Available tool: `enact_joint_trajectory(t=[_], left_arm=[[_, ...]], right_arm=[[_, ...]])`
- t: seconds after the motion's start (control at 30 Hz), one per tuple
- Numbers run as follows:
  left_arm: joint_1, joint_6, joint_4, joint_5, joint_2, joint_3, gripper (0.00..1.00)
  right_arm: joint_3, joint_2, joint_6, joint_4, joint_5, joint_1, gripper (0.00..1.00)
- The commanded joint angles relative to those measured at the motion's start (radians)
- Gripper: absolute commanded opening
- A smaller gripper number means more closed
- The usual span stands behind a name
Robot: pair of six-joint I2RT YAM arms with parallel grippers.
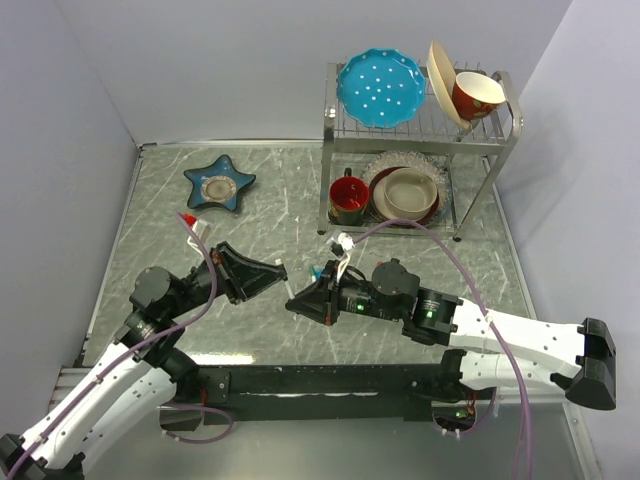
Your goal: Insert the pens into the pen caps
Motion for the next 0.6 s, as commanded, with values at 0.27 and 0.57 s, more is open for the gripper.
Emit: enact_joint_trajectory(t=[0.27,0.57], left_arm=[[-0.005,-0.018,0.047,0.089,-0.025,-0.045,0.17],[-0.006,0.029,0.018,0.033,-0.025,0.05,0.7]], right_arm=[[0.12,-0.024,-0.075,0.003,0.062,-0.002,0.0],[0.048,-0.015,-0.027,0.05,-0.009,0.006,0.0]])
